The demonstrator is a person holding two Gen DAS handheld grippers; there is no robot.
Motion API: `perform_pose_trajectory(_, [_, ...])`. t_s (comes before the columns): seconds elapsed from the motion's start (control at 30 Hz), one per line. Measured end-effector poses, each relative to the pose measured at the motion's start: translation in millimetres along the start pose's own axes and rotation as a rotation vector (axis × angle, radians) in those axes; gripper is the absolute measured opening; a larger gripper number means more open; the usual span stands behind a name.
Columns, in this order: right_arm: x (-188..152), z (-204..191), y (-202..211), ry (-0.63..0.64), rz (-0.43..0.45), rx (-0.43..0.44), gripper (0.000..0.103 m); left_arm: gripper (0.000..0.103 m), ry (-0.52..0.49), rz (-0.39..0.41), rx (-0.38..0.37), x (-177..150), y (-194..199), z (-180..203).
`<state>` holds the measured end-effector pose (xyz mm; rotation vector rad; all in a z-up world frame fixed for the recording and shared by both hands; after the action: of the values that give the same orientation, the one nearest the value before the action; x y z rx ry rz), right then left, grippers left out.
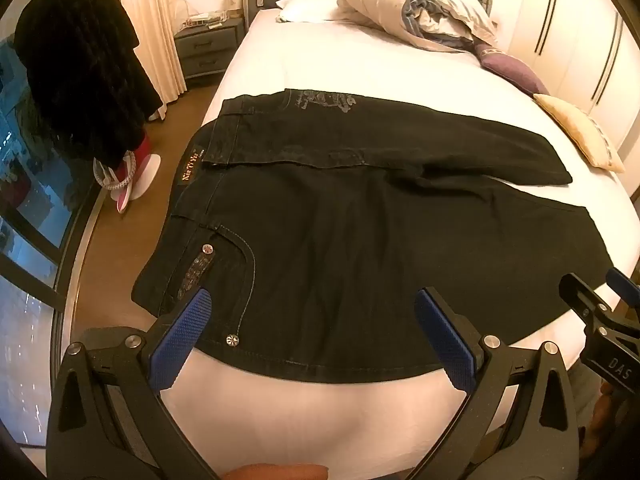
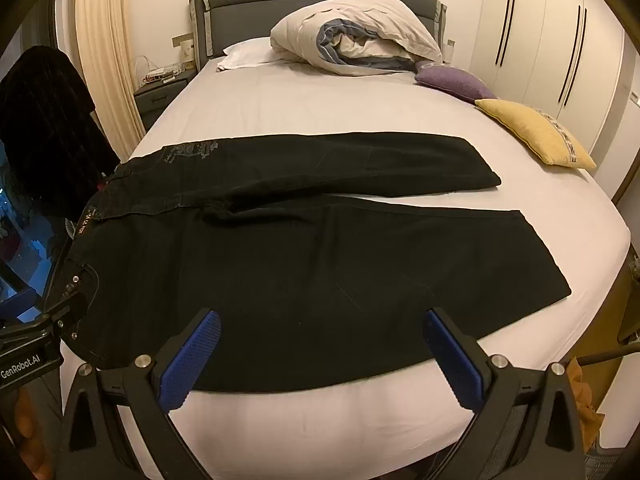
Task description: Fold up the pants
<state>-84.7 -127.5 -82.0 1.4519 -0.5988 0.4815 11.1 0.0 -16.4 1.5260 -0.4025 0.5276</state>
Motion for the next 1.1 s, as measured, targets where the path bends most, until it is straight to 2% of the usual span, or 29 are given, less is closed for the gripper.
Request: perform_pose_trajectory(1.1, [-3.5,-0.5,-4.1,0.002,-0.008,-0.002,0.103,0.103,-0.007,-0.005,0.011,-4.6,-3.7,0.7])
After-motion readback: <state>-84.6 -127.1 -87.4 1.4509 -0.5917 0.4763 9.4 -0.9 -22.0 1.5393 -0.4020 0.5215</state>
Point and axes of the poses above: each gripper's, at about its wrist camera, not at the fingertips, and y roughly against the way its jaws point, z to its right, x to its top, the point moved 2 cm from there along -y, roughly the way its jaws point, and after that the axes turned 2 degrees about x, right-handed, at the moved point
